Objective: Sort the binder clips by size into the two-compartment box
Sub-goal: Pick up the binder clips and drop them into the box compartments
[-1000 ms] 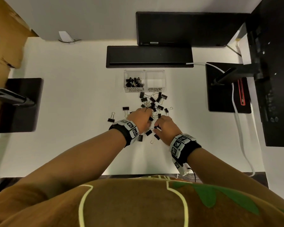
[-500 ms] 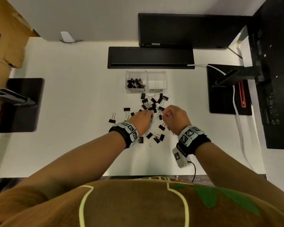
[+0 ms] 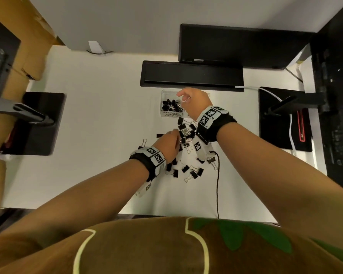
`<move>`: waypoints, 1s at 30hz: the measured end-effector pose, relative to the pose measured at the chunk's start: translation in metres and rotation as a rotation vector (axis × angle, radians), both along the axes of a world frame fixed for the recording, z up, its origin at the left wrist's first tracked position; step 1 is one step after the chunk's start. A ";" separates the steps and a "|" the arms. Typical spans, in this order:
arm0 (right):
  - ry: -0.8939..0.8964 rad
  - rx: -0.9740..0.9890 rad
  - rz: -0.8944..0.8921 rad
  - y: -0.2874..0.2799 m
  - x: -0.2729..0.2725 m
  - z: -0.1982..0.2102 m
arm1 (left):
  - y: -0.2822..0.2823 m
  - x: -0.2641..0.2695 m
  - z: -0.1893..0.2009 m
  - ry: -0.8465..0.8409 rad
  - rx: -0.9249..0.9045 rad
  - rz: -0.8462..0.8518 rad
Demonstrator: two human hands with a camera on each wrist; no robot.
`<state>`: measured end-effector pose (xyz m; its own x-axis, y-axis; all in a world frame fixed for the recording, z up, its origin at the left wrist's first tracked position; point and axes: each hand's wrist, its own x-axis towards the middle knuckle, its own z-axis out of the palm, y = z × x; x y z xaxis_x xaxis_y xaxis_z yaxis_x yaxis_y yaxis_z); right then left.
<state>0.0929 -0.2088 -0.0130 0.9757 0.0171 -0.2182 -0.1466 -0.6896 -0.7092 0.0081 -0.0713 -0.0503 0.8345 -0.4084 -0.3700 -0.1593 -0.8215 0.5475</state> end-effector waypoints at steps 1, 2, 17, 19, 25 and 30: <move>0.014 0.018 -0.001 0.000 0.000 -0.002 | 0.000 0.006 0.004 -0.004 -0.019 0.042; 0.019 0.026 -0.010 0.000 -0.001 -0.003 | 0.001 0.012 0.007 -0.014 -0.051 0.089; 0.191 -0.106 -0.131 -0.059 -0.127 -0.058 | -0.002 0.120 0.022 -0.219 0.007 0.190; 0.168 -0.133 -0.106 -0.059 -0.133 -0.062 | -0.003 0.119 0.019 -0.209 0.035 0.150; 0.173 -0.175 -0.053 -0.055 -0.137 -0.068 | -0.012 0.093 0.018 -0.339 0.058 0.053; 0.133 -0.170 -0.049 -0.055 -0.136 -0.071 | -0.024 0.042 0.006 -0.280 0.044 -0.133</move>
